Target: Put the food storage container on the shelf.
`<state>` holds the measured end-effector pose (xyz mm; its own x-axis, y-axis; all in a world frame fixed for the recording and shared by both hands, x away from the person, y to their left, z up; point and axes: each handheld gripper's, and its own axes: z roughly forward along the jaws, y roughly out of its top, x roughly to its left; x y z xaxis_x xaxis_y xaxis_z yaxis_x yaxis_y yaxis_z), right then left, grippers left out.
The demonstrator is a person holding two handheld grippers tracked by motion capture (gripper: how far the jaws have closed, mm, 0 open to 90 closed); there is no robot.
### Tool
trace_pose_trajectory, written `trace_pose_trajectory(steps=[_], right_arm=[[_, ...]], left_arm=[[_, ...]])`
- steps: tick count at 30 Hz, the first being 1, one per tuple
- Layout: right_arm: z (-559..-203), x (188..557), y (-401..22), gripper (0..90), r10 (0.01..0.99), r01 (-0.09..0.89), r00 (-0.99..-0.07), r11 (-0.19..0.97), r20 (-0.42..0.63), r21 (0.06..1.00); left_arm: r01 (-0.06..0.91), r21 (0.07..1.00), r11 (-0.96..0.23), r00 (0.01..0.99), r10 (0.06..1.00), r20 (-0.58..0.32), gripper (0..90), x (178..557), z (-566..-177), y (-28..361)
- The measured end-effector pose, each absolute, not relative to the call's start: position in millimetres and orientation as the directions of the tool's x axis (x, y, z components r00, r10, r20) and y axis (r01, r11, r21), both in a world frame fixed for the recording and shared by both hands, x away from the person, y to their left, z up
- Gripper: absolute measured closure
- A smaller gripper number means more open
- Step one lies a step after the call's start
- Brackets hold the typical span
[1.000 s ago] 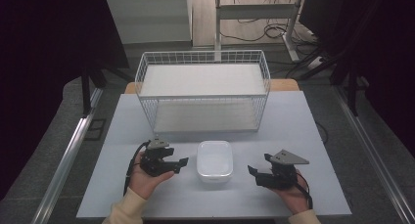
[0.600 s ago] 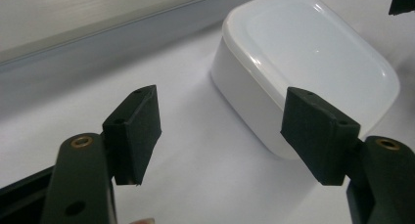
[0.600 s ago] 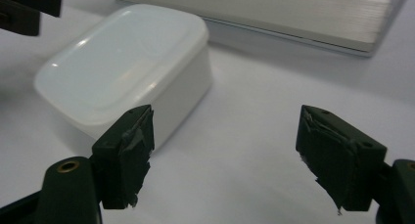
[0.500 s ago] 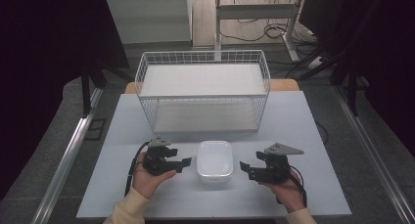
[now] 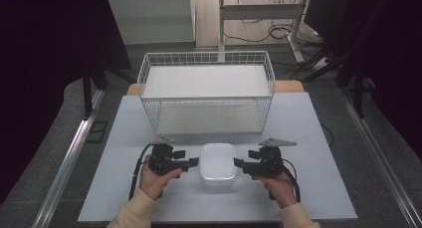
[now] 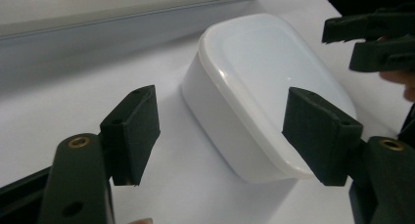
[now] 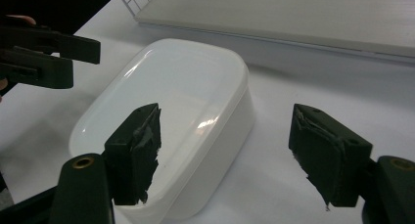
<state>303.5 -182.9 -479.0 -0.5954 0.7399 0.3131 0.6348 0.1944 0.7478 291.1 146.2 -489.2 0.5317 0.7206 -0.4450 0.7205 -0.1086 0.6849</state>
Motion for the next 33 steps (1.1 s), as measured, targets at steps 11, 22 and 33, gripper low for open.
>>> trace_pose_trajectory(steps=[11, 22, 33], right_arm=[[-488.5, 305.2, -171.9, 32.0, 0.731, 0.662, -0.597, 0.216, 0.331, 0.718], [-491.8, 306.0, -170.2, 35.6, 0.718, 0.677, -0.592, 0.196, 0.367, 0.709], [-495.1, 306.8, -168.0, 41.7, 0.699, 0.696, -0.591, 0.191, 0.401, 0.692]], left_arm=[[0.747, 0.661, -0.071, 0.517, 0.687, -0.511, 31.4, 297.9, -498.5, 138.7], [0.769, 0.637, -0.061, 0.507, 0.666, -0.548, 34.1, 296.6, -506.6, 124.4], [0.791, 0.609, -0.062, 0.499, 0.642, -0.582, 36.8, 298.2, -511.1, 120.3]])
